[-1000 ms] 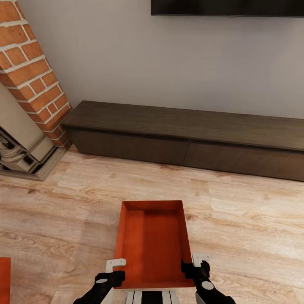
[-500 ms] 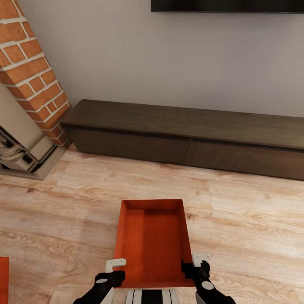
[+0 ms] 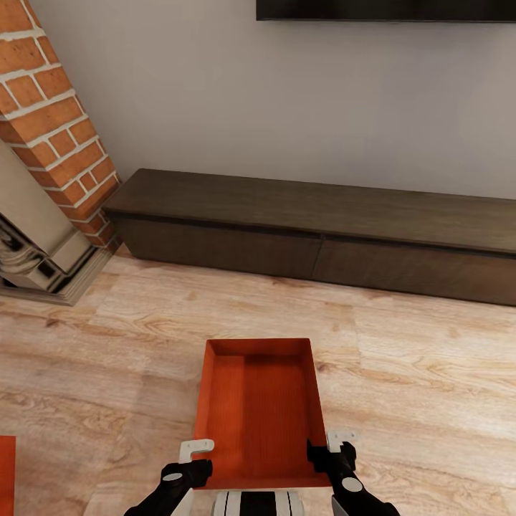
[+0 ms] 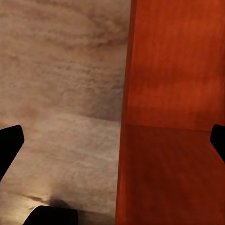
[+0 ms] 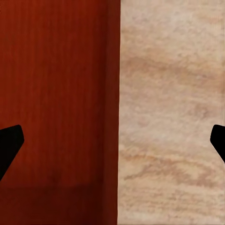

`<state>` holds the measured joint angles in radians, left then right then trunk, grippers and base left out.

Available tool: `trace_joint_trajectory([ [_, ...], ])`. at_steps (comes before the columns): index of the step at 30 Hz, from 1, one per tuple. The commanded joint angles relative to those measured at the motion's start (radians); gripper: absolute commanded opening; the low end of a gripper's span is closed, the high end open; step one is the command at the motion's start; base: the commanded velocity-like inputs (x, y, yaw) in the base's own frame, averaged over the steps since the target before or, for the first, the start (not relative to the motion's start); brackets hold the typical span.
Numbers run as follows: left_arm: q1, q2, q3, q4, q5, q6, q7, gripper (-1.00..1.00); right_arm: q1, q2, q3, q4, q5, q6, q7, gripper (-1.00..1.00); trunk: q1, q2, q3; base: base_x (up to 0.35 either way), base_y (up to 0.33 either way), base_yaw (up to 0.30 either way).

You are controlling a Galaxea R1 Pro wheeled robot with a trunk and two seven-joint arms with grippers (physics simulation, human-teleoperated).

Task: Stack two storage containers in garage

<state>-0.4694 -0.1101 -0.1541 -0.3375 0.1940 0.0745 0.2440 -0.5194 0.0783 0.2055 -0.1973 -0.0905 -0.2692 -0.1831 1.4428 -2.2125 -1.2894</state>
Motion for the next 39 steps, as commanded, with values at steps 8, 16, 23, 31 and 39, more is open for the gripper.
trace_joint_trajectory([
  [8,0.000,0.000,-0.010,0.005,0.009,0.006,0.008,-1.00,-0.001,0.000,0.010,0.001,-0.008,-0.008,-0.005,-1.00,0.000,0.000,-0.001,0.000,0.000,0.000],
  [16,0.000,0.001,-0.010,-0.002,0.008,0.005,0.008,-1.00,-0.001,0.000,0.011,0.001,-0.008,-0.009,-0.005,-1.00,0.000,0.000,-0.001,0.000,0.000,0.000],
  [23,0.000,0.001,-0.009,-0.002,0.008,0.000,0.008,-1.00,-0.001,0.000,0.011,0.001,-0.008,-0.013,-0.005,-1.00,0.000,0.000,-0.001,0.000,0.000,0.000],
  [31,0.000,0.001,-0.009,-0.002,0.008,-0.001,0.008,-1.00,-0.001,-0.001,0.011,0.001,-0.009,-0.013,-0.005,-1.00,0.000,0.000,-0.001,0.000,0.000,0.000],
  [39,0.000,0.001,-0.006,-0.003,0.010,-0.002,0.009,-1.00,-0.001,-0.002,0.009,0.001,-0.009,-0.013,-0.004,-1.00,-0.012,0.021,0.009,0.000,0.000,0.000],
])
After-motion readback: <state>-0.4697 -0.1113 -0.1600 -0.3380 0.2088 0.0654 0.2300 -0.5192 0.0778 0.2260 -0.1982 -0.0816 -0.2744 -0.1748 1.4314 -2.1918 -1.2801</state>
